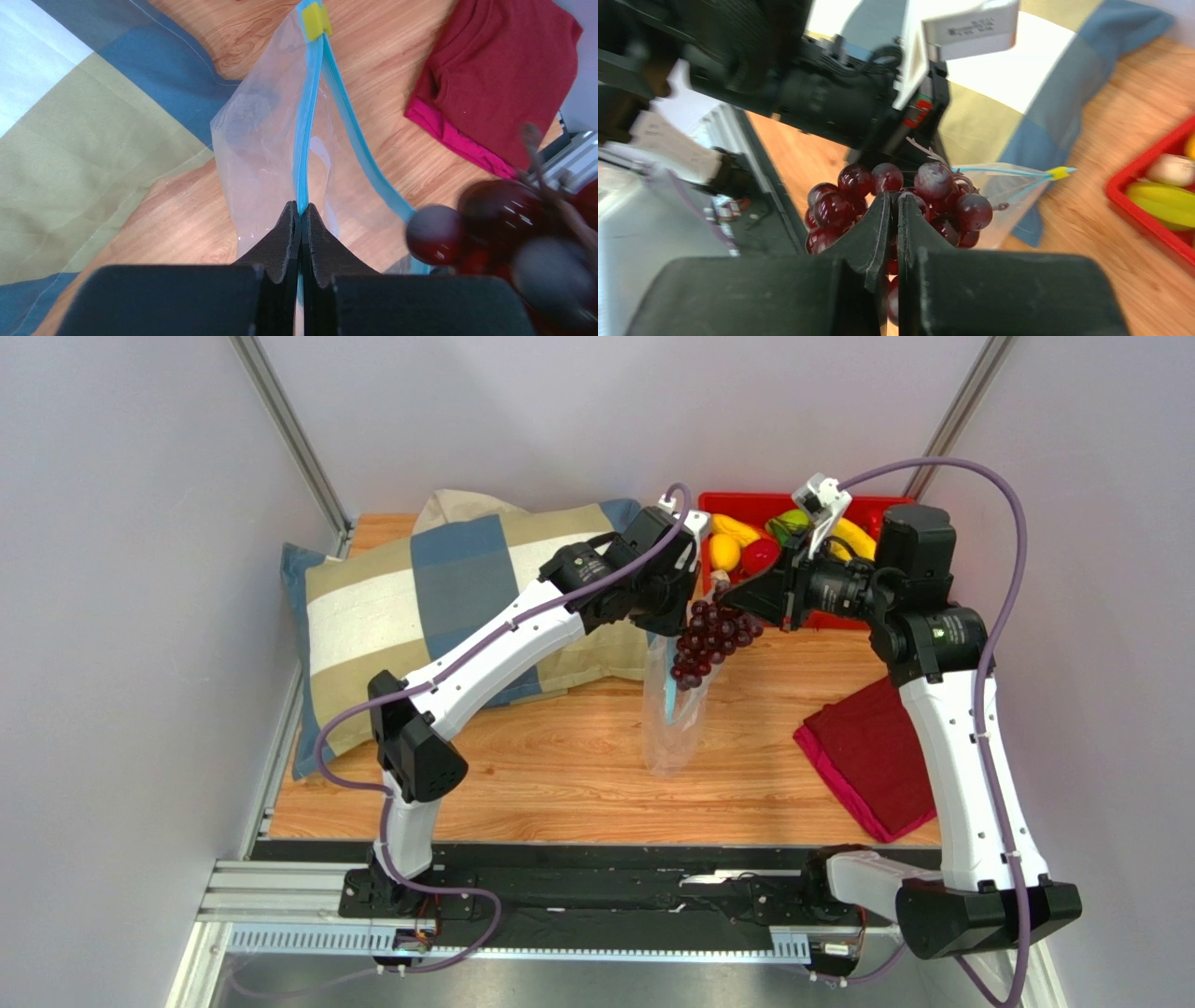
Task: Place the food in the zip-top bag and seal the zipper
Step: Place the fake fruit in the zipper food storage bag.
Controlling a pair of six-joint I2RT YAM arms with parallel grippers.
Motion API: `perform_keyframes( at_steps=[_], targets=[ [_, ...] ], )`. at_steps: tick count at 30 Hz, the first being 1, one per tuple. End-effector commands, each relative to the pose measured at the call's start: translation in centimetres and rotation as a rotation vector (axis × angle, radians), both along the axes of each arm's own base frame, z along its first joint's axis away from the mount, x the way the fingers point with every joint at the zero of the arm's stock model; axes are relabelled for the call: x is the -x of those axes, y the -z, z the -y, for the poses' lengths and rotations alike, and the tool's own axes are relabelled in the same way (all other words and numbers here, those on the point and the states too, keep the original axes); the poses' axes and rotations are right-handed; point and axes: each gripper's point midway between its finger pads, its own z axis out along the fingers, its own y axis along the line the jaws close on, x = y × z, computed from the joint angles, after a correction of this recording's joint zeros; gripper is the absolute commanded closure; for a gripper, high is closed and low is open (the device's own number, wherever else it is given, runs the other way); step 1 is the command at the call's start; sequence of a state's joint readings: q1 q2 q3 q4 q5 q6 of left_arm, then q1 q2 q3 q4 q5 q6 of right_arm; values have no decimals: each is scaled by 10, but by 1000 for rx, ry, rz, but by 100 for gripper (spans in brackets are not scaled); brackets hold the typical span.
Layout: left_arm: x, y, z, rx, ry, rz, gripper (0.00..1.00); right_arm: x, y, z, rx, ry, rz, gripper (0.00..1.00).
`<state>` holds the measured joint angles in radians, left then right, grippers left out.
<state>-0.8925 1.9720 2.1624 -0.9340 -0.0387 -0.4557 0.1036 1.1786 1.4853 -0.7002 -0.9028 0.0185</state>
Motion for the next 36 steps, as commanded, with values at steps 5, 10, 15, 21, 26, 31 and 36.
perform_keyframes(
  at_steps=[5, 10, 15, 21, 26, 31, 36],
  targets=[
    [13, -20, 9, 99, 41, -24, 100, -2, 37, 4, 272, 11, 190, 100],
    [20, -22, 14, 140, 76, -54, 100, 5, 46, -5, 340, -35, 273, 100],
    [28, -24, 18, 191, 114, -107, 100, 14, 45, -9, 388, -70, 375, 100],
    [38, -29, 26, 268, 158, -159, 100, 30, 49, -17, 483, -157, 569, 100],
    [43, -30, 29, 288, 184, -176, 100, 39, 60, -27, 542, -232, 680, 100],
    [49, -34, 29, 313, 206, -178, 100, 48, 72, -33, 561, -310, 701, 100],
    [44, -29, 23, 297, 192, -156, 100, 40, 72, -30, 532, -220, 614, 89]
  ],
)
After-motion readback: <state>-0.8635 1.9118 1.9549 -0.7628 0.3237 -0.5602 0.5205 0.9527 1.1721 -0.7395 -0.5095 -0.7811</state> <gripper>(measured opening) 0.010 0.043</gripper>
